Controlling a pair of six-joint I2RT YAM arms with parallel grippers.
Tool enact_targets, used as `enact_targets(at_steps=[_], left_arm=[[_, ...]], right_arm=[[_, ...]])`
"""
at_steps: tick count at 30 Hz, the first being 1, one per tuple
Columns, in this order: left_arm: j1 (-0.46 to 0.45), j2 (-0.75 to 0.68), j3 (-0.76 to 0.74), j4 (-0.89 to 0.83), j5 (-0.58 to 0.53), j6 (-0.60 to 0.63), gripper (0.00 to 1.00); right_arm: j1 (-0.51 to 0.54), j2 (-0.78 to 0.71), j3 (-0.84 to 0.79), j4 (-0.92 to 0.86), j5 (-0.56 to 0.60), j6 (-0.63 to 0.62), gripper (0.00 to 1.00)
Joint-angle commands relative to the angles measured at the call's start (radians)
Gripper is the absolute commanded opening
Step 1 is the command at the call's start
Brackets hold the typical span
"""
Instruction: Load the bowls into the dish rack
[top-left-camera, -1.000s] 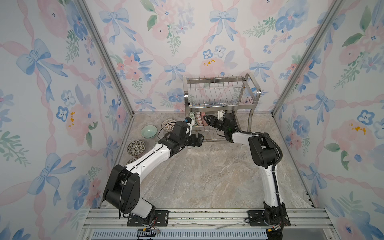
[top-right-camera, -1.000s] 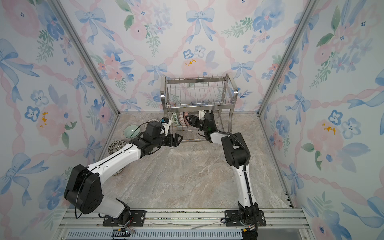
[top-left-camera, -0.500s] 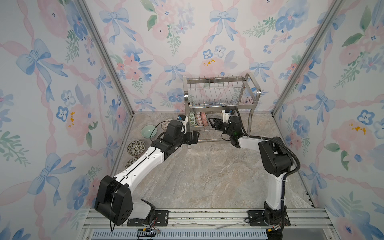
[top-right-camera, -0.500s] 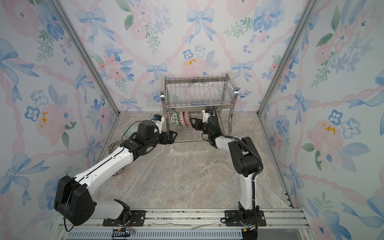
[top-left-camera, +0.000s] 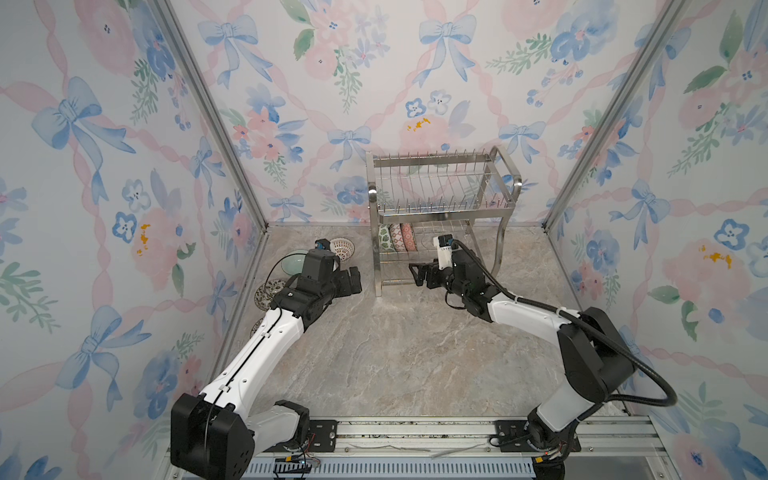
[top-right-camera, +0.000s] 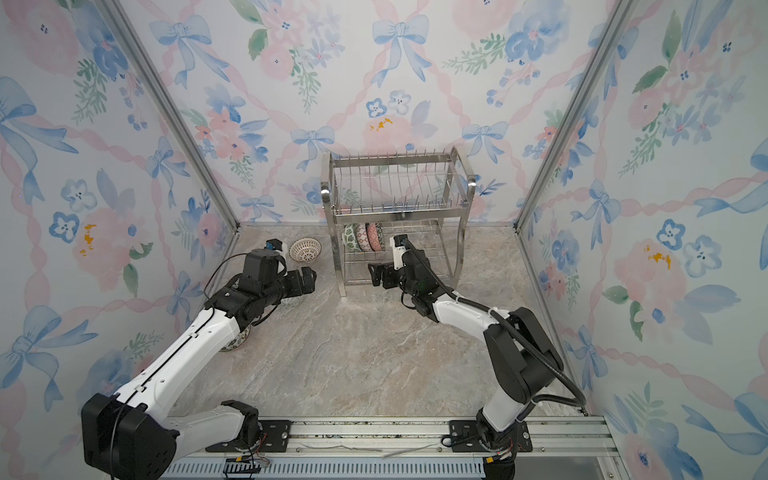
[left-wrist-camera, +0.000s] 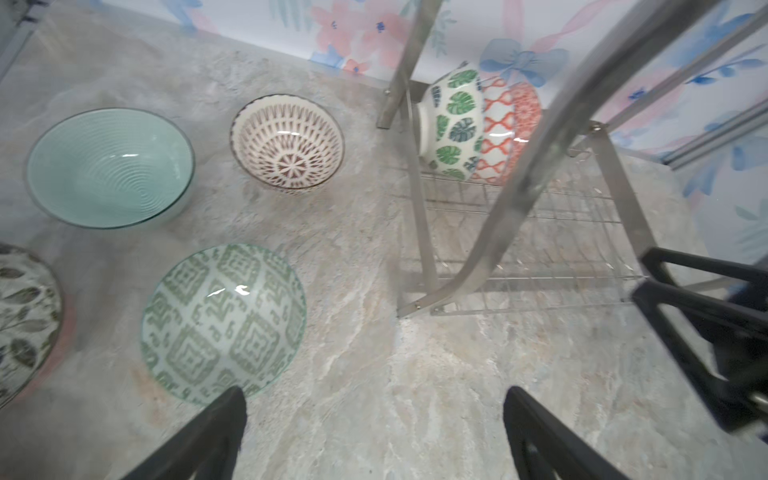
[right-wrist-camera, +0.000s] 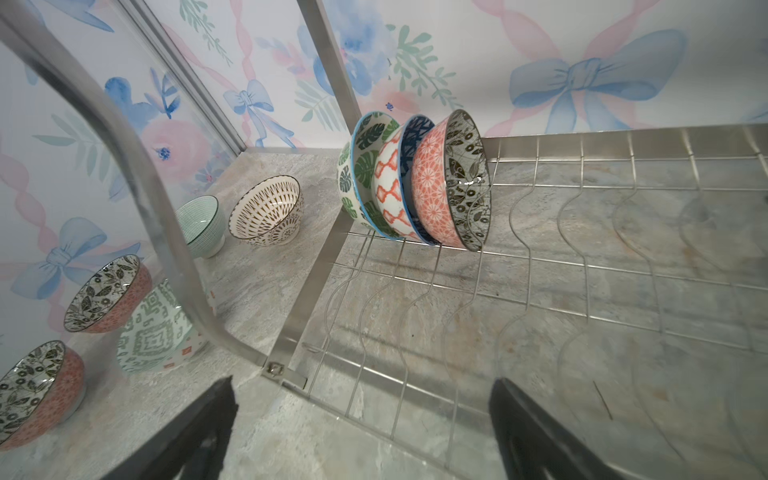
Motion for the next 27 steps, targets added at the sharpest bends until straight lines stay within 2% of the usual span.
enact_targets(at_steps=[1, 5, 9, 16, 17, 20, 23, 26, 27], left_arm=[[0.035, -0.019, -0.018, -0.098, -0.106, -0.017, 0.98], [0.094, -0.048, -0.058, -0.104, -0.096, -0.008, 0.98], [0.157, -0.017, -0.1, -0.108, -0.151, 0.053, 0.98], [0.339, 0.025, -0.184, -0.132, -0.073, 0.051, 0.98], [0.351, 0.028, -0.19, -0.133, -0.058, 0.05, 0.98], [0.358, 0.049, -0.19, -0.13, -0.105, 0.058, 0.98], [0.361, 0.081, -0.191, -0.132, -0.127, 0.075, 0.93], [0.368, 0.126, -0.193, -0.132, -0.199, 0.084, 0.88], [0.377, 0.14, -0.192, -0.133, -0.182, 0.084, 0.86]], right_arm=[[0.053, -0.12, -0.01, -0.19, 0.167, -0.106, 0.97], [0.142, -0.215, 0.0, -0.335, 0.264, -0.156, 0.96], [0.217, -0.269, 0.0, -0.427, 0.347, -0.179, 0.96], [0.313, -0.227, 0.075, -0.53, 0.389, -0.241, 0.97], [0.321, -0.213, 0.085, -0.535, 0.391, -0.249, 0.97], [0.332, -0.174, 0.105, -0.542, 0.389, -0.265, 0.96], [0.333, -0.145, 0.12, -0.533, 0.374, -0.265, 0.97], [0.335, -0.128, 0.126, -0.514, 0.369, -0.259, 0.96], [0.334, -0.123, 0.129, -0.51, 0.368, -0.258, 0.97]])
